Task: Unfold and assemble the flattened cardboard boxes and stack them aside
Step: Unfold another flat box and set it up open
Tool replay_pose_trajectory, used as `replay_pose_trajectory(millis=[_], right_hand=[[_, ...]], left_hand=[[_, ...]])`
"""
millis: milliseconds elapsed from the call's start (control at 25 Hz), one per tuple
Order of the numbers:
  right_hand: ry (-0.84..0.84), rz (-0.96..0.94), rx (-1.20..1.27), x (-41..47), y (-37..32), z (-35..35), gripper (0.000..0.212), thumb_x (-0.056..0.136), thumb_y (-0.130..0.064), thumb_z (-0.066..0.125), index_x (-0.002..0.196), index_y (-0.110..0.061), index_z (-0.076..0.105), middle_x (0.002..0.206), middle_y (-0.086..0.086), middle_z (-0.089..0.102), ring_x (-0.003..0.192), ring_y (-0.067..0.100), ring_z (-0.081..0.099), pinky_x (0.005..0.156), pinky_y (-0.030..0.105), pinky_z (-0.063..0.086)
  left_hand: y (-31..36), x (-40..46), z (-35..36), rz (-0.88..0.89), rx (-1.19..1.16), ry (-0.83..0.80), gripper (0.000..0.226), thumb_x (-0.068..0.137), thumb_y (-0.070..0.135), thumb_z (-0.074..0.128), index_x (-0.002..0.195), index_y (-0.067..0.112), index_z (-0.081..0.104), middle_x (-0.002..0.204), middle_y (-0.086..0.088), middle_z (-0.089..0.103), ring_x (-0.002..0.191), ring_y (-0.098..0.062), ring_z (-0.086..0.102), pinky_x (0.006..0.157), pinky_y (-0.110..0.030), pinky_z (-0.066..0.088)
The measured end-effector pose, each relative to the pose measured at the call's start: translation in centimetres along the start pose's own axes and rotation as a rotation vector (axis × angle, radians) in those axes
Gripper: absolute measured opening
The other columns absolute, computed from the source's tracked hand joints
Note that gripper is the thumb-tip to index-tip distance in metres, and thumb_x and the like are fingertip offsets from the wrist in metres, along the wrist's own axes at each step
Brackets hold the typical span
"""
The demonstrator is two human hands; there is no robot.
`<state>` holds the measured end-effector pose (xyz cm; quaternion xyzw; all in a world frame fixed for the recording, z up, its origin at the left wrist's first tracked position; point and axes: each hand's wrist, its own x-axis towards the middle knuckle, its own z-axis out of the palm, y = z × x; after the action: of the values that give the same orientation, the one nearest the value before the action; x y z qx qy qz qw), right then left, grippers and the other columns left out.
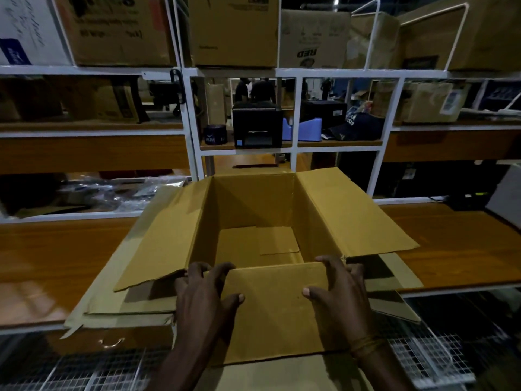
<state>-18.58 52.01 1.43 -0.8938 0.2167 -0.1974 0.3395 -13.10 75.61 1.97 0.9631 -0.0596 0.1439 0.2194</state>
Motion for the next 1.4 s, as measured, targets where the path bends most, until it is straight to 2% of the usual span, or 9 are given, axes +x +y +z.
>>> replay_pose_trajectory(millis=[200,320,440,560,760,1000,1120,1240,1400], right_hand=[[0.040,-0.009,0.050,0.7,0.2,1.6,0.069,0.070,-0.028,0.086,0.128,-0.037,0.050,0.132,0.003,0.027,0.128,0.029,0.038,0.097,0.050,0.048],[0.037,-0.019,0.049,1.6,0.4,1.9,0.072,0.073,-0.028,0.084,0.135,-0.036,0.047,0.137,0.005,0.025,0.131,0.029,0.035,0.102,0.050,0.045],[-0.022,-0.009,-0.040,2.9,0.1,2.6,0.090,0.080,-0.032,0.079,0.152,-0.036,0.025,0.145,0.009,0.017,0.137,0.030,0.029,0.110,0.047,0.038],[-0.101,0.005,-0.145,4.7,-0.6,3.0,0.102,0.084,-0.040,0.074,0.156,-0.037,0.002,0.149,0.012,0.009,0.140,0.032,0.024,0.111,0.050,0.036],[-0.193,0.038,-0.215,7.2,-2.0,2.6,0.101,0.087,-0.042,0.071,0.157,-0.035,-0.002,0.151,0.016,0.007,0.140,0.037,0.025,0.109,0.048,0.036],[-0.201,0.050,-0.209,6.9,-2.1,2.5,0.101,0.089,-0.046,0.066,0.155,-0.038,-0.010,0.151,0.019,0.010,0.136,0.036,0.032,0.106,0.048,0.039],[-0.178,0.052,-0.108,5.2,-0.9,3.2,0.091,0.091,-0.050,0.060,0.152,-0.047,-0.008,0.149,0.021,0.019,0.133,0.039,0.038,0.101,0.050,0.044],[-0.163,0.032,-0.077,5.0,0.2,2.8,0.084,0.090,-0.055,0.059,0.150,-0.052,0.001,0.145,0.018,0.031,0.129,0.037,0.044,0.099,0.050,0.046],[-0.181,0.036,-0.061,5.5,0.6,2.1,0.079,0.089,-0.055,0.060,0.150,-0.050,0.010,0.139,0.014,0.033,0.126,0.032,0.044,0.094,0.045,0.046]], left_hand=[[0.3,0.7,1.4,-0.001,-0.009,0.015,0.060,0.078,0.055,0.072,0.132,0.049,0.046,0.139,0.001,0.037,0.122,-0.028,0.033,0.087,-0.037,0.045],[0.1,1.6,2.2,0.028,0.041,0.015,0.060,0.082,0.059,0.066,0.136,0.050,0.041,0.142,0.001,0.036,0.124,-0.029,0.033,0.088,-0.040,0.048],[0.0,2.9,2.6,0.038,0.107,-0.026,0.067,0.085,0.061,0.060,0.143,0.053,0.028,0.150,0.000,0.030,0.129,-0.033,0.032,0.090,-0.044,0.050],[0.1,4.6,2.7,0.019,0.117,-0.088,0.072,0.088,0.060,0.057,0.148,0.052,0.018,0.156,0.000,0.021,0.135,-0.036,0.027,0.096,-0.049,0.047],[0.7,6.6,2.5,-0.003,0.052,-0.189,0.078,0.089,0.056,0.058,0.150,0.051,0.010,0.162,-0.002,0.005,0.142,-0.043,0.016,0.104,-0.062,0.036],[1.9,6.1,3.2,-0.078,0.044,-0.182,0.084,0.089,0.057,0.058,0.151,0.051,0.001,0.162,-0.002,-0.013,0.145,-0.046,0.008,0.105,-0.069,0.031],[3.1,5.1,3.2,-0.080,0.129,-0.179,0.085,0.085,0.060,0.062,0.149,0.050,0.008,0.162,-0.003,-0.006,0.145,-0.048,-0.005,0.107,-0.072,0.023],[3.6,5.8,2.3,-0.100,0.099,-0.200,0.070,0.085,0.062,0.060,0.145,0.046,0.028,0.158,-0.006,0.014,0.144,-0.048,-0.001,0.107,-0.071,0.023],[3.9,6.6,2.1,-0.160,0.053,-0.239,0.067,0.083,0.065,0.060,0.143,0.045,0.036,0.155,-0.007,0.021,0.143,-0.048,0.004,0.107,-0.071,0.025]])
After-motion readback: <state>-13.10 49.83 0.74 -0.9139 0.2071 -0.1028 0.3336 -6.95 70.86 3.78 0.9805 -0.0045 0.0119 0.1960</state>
